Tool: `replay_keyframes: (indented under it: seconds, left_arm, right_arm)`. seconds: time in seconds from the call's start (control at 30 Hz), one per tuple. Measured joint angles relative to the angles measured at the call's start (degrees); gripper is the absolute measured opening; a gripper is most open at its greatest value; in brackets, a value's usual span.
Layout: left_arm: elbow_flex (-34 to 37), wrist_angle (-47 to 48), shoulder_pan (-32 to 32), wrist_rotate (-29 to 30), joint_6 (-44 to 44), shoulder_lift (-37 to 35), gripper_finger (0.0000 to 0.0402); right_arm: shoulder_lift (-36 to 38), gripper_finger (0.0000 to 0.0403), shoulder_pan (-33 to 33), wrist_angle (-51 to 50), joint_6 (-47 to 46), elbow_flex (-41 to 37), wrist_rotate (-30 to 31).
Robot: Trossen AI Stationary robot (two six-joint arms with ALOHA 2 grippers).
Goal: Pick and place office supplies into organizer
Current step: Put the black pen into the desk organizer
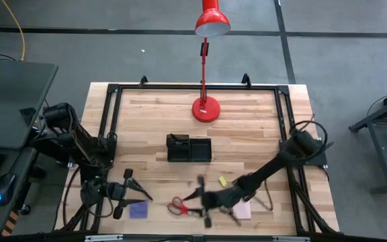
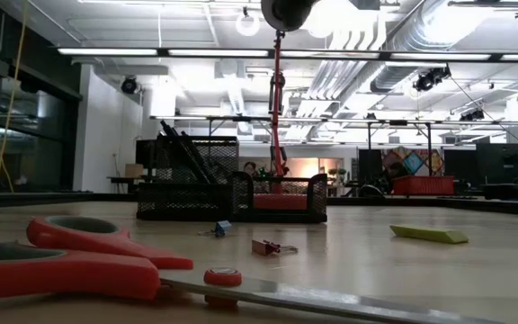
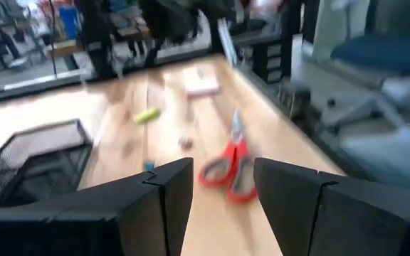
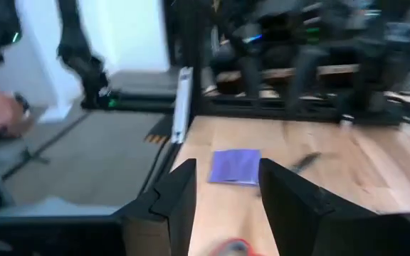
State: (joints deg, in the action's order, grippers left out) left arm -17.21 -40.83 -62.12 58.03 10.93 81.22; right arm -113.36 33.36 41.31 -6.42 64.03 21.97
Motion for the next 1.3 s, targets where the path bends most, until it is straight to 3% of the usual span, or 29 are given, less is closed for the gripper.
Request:
replay_keyframes:
  seconds: [0.1,0.27,0.37,0.53,0.67,0.87,1.0,1.3]
  left_arm:
    - [0.0,8.8,1.9,-3.1,6.0,-2.2,0.0143]
    - [0.0,20.7,8.3,-18.4,12.6,-6.5,0.0143]
    - [-1.5,29.9,11.2,-22.9,14.7,-8.7,0.0143]
    - [-7.1,57.9,15.3,-25.8,21.9,-10.2,0.0143]
    - [-9.8,68.2,17.7,-31.2,26.3,-10.3,0.0143]
    - [-11.5,74.8,18.3,-39.1,26.9,-10.2,0.0143]
    - [-12.6,75.1,17.8,-41.1,26.3,-10.2,0.0143]
    - [-12.7,75.8,17.9,-43.5,25.5,-5.7,0.0143]
  right_arm:
    - [2.4,0.0144,-0.1,10.8,0.2,-9.2,-1.6]
    - [3.4,0.0144,0.1,27.2,0.0,-19.3,-6.2]
    - [3.3,0.0144,0.0,30.1,-1.1,-22.2,-5.9]
    - [3.3,0.0144,0.1,29.9,-2.6,-23.0,-6.2]
    - [3.3,0.0144,0.3,29.9,0.7,-23.0,-10.2]
    - [3.3,0.0144,0.4,30.5,3.3,-23.0,-10.8]
    - [3.3,0.0144,-0.6,28.7,1.8,-23.0,-7.1]
    - [3.2,0.0144,-1.6,28.4,-0.6,-23.0,-7.5]
